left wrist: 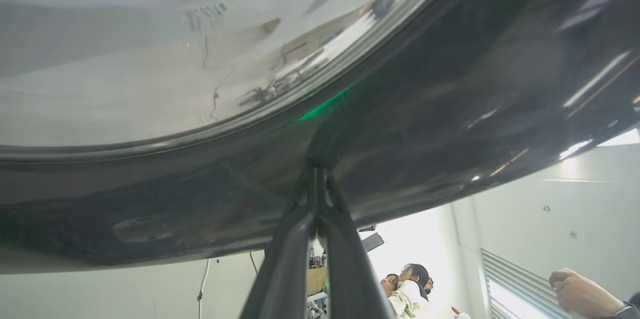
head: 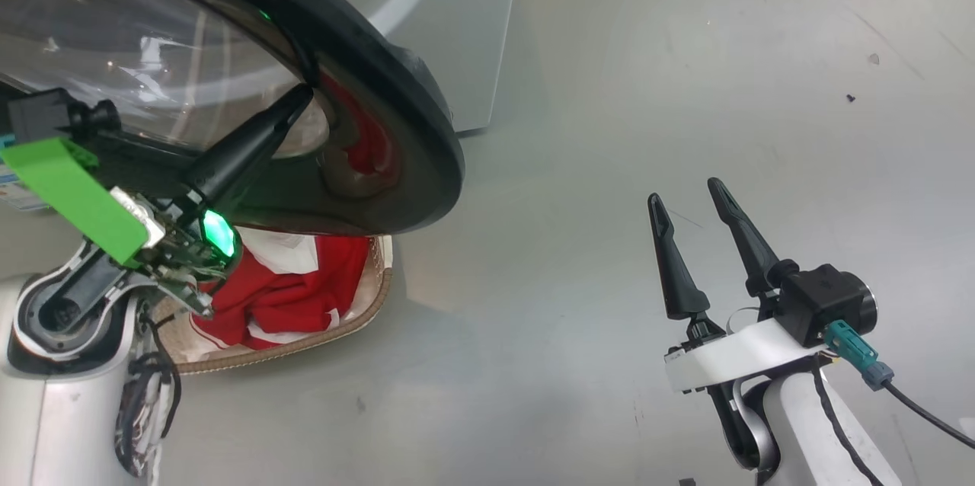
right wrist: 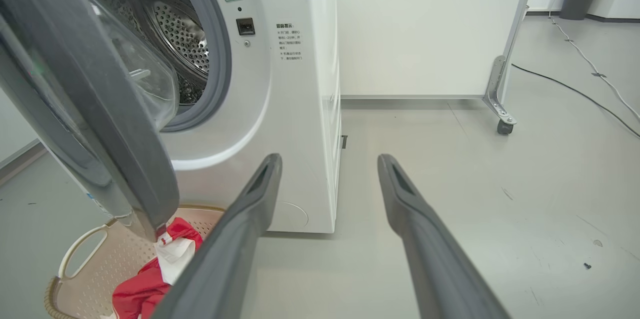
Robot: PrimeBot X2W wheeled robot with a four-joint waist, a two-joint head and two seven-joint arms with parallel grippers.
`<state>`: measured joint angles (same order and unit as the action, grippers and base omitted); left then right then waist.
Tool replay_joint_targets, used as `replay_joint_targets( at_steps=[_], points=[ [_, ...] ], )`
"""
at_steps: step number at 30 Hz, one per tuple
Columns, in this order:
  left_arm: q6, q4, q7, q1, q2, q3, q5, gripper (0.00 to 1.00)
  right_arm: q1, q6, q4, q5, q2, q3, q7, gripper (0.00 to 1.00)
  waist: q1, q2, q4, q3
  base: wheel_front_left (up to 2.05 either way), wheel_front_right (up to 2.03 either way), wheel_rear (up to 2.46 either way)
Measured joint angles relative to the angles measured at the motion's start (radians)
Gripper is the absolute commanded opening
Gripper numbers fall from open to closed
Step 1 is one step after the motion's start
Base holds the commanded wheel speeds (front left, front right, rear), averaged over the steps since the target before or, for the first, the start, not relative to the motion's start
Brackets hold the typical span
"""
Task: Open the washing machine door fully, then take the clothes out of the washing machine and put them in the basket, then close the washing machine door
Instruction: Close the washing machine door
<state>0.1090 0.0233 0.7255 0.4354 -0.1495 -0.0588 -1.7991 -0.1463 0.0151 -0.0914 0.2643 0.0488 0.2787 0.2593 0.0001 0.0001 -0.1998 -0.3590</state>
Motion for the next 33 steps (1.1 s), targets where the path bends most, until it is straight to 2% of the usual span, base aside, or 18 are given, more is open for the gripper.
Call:
replay_joint_targets(
  at_steps=[8, 15, 33],
  points=[
    [-0.013, -0.091, -0.028, 0.115, 0.012, -0.007, 0.034, 0.0, -0.034, -0.009, 0.009, 0.028, 0.0, 0.013, 0.0, 1.0, 0.0, 0.0, -0.032, -0.043, 0.0, 0.0, 0.0],
    [-0.013, -0.186, -0.076, 0.206, 0.047, 0.003, 0.042, 0.0, -0.05, -0.01, 0.007, 0.036, 0.0, 0.026, 0.0, 1.0, 0.0, 0.0, -0.06, -0.06, 0.0, 0.0, 0.0],
    [-0.013, -0.402, -0.186, 0.386, 0.052, 0.059, 0.097, 0.0, -0.077, -0.018, -0.002, 0.052, 0.0, 0.074, 0.0, 1.0, 0.0, 0.0, -0.127, -0.065, 0.0, 0.0, 0.0]
  ],
)
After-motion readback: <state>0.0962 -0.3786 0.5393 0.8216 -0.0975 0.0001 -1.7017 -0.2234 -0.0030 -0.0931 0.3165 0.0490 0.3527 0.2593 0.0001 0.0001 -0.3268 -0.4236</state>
